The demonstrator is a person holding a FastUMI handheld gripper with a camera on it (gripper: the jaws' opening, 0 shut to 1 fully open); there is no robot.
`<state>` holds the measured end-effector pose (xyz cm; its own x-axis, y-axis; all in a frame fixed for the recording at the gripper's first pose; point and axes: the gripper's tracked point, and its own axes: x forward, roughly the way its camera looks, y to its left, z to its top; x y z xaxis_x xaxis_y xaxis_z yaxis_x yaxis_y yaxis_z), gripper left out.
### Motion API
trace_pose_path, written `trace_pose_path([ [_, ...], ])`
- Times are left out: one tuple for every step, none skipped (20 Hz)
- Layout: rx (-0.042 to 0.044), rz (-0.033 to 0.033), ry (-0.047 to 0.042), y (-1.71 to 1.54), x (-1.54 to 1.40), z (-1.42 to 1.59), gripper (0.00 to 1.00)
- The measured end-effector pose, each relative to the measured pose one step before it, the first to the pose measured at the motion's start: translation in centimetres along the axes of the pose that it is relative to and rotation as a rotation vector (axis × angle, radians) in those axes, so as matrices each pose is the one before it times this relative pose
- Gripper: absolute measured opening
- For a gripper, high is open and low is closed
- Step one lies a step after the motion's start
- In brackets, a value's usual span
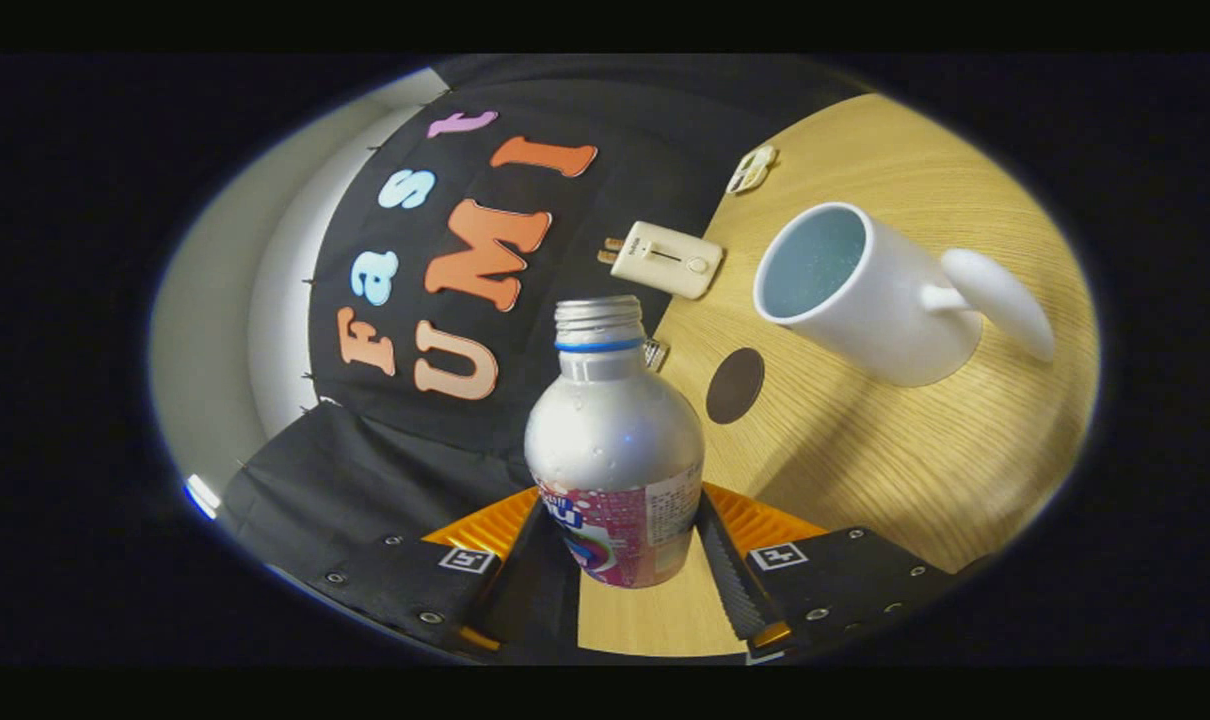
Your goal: Take the bottle from table, then pour the juice into the cup, finally place the bottle on the coaster
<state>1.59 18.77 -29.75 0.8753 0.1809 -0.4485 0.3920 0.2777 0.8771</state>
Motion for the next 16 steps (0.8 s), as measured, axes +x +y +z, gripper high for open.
trace_pose_path([
  [0.02459,0.01026,0.00316,0.177,-0.331,0.016,0.77],
  [0.02732,0.01065,0.00683,0.253,0.015,0.030,0.77],
  [0.02809,0.00788,0.00527,0.145,0.166,0.086,0.77],
  [0.02882,0.00510,0.00976,-0.005,-0.095,0.038,0.77],
  [0.02780,0.00692,0.00963,0.021,0.103,0.026,0.77],
  [0.02282,0.00255,0.00760,-0.006,0.082,0.063,0.77],
  [0.02014,0.00640,0.00263,0.056,-0.164,0.086,0.77],
  [0.01814,0.00735,-0.00090,0.221,-0.191,0.315,0.77],
  [0.01704,0.01305,-0.00267,0.327,0.002,0.374,0.77],
  [0.01637,0.01311,-0.00375,0.295,-0.083,0.359,0.77],
  [0.01755,0.00860,-0.00383,0.037,-0.235,0.232,0.77],
  [0.02189,0.00632,-0.00332,0.101,-0.024,0.325,0.77],
  [0.02113,0.00966,-0.00447,0.376,0.090,0.342,0.77],
  [0.01548,0.00967,-0.00276,0.309,0.137,0.116,0.77],
  [0.01271,0.00755,-0.00124,0.276,0.189,0.201,0.77],
  [0.01276,0.00574,-0.00185,0.026,-0.256,0.198,0.77],
])
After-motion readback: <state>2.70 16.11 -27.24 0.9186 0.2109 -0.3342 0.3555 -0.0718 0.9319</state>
